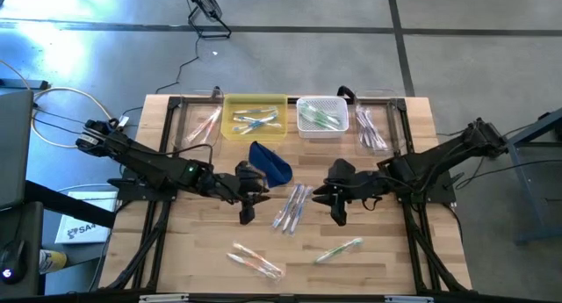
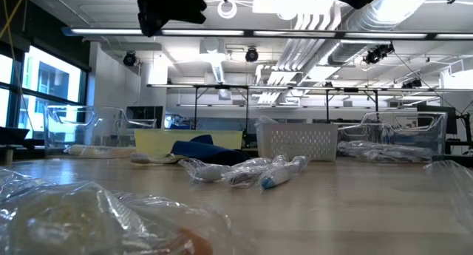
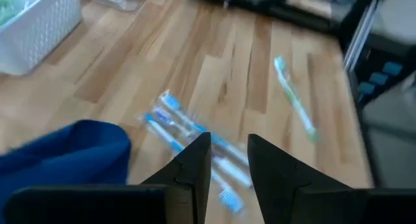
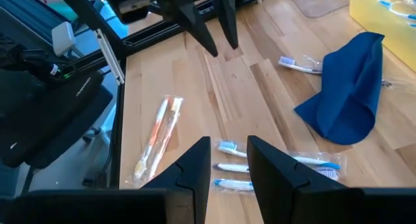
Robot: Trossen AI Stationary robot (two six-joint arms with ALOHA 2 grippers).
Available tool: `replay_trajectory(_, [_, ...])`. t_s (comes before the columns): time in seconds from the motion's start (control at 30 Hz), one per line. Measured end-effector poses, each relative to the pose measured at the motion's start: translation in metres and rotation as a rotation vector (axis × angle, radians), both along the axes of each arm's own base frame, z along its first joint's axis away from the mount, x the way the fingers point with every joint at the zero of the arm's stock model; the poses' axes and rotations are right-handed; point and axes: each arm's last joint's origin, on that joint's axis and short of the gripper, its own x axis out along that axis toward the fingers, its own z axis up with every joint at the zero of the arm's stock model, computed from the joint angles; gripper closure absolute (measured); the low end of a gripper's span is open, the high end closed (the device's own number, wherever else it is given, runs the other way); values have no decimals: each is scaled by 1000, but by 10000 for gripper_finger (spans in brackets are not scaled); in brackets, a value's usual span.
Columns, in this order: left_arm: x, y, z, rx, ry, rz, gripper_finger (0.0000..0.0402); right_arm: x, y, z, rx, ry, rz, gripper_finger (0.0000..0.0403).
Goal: Pick & Place Toothbrushes
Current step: Put the blue toothbrush into the yellow bin
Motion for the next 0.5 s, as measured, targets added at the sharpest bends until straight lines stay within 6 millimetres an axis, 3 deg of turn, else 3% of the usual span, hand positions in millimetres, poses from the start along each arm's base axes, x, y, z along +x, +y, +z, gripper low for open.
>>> replay_trajectory(0.23, [7, -1, -7, -207, 5, 125, 302, -1, 0, -1, -3, 15, 9, 309])
replay_trajectory(0.5, [21, -5, -27, -218, 37, 167, 303, -2, 0, -2, -31, 29, 26, 309])
